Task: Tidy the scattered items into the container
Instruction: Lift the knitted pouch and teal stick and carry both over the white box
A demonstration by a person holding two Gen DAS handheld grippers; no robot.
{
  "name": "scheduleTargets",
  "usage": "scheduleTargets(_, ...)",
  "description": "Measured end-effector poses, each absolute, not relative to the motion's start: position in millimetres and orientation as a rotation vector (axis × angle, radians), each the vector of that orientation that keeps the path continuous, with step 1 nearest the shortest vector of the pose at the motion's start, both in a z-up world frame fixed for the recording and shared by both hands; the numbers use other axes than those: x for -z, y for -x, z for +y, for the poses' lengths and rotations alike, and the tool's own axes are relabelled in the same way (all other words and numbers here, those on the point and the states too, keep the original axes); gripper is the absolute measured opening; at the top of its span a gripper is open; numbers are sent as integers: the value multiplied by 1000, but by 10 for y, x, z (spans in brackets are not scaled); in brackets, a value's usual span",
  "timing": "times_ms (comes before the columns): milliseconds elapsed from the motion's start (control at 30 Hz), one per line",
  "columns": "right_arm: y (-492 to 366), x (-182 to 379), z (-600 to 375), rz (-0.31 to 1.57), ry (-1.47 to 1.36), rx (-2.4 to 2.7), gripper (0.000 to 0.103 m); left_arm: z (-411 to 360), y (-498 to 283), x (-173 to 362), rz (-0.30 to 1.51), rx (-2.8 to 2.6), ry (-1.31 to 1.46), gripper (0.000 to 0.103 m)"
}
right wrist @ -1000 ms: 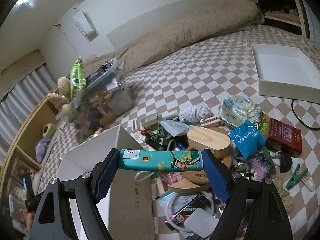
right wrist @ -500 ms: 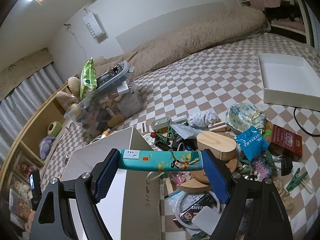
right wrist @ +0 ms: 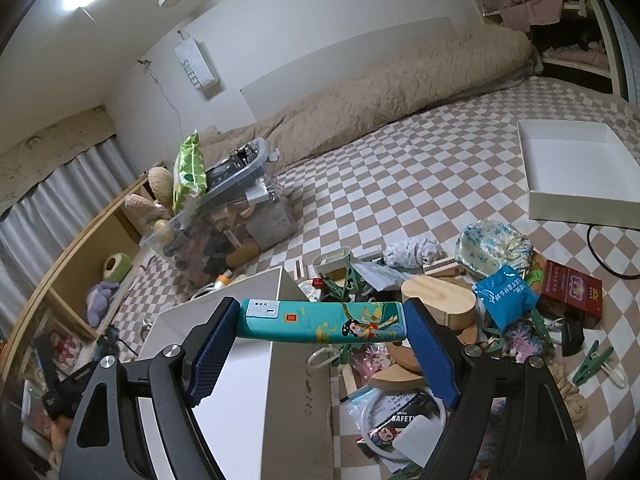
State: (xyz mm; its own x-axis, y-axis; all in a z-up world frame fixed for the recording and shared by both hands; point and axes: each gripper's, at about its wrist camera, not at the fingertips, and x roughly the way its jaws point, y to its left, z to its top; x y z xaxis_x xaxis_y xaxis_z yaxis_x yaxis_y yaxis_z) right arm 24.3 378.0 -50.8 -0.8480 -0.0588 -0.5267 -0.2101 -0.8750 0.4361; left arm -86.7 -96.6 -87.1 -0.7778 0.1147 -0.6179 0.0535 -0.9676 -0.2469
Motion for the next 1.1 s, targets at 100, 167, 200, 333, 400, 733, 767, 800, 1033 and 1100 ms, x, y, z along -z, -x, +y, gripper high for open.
scheduleTargets(100, -281, 456, 3744, 759, 805, -2864, 83, -945, 742, 714, -414, -2908, 928, 27)
scheduleTargets(167, -304, 415, 3716, 757, 784, -2880, 83, -910, 635, 597, -409, -2921, 846, 27)
scheduleTargets(200, -316, 393, 3697, 754, 772, -2889, 83, -887, 579, 528, -401, -2928, 799, 27)
scheduleTargets(333, -345, 327, 3617, 743, 744, -2923, 83, -853, 387, 319, -379, -2964, 653, 27)
scheduleTargets(400, -366, 289, 3572, 749, 725, -2944, 83, -837, 284, 210, -365, -2979, 579, 27)
scheduleTargets(733, -587, -26, 3219, 676, 563, -3104, 83, -669, -194, -243, -326, -2859, 324, 27)
scheduleTargets(767, -593, -42, 3174, 663, 562, -3119, 83, -629, -228, -268, -313, -2837, 312, 27)
scheduleTargets(800, -595, -51, 3124, 646, 567, -3135, 83, -594, -247, -287, -301, -2820, 306, 27)
scheduleTargets(1033, -533, 18, 2770, 506, 678, -3213, 83, -226, -226, -192, -208, -2715, 383, 28)
scheduleTargets(1100, -483, 79, 2693, 470, 737, -3220, 83, -133, -182, -121, -188, -2698, 441, 28)
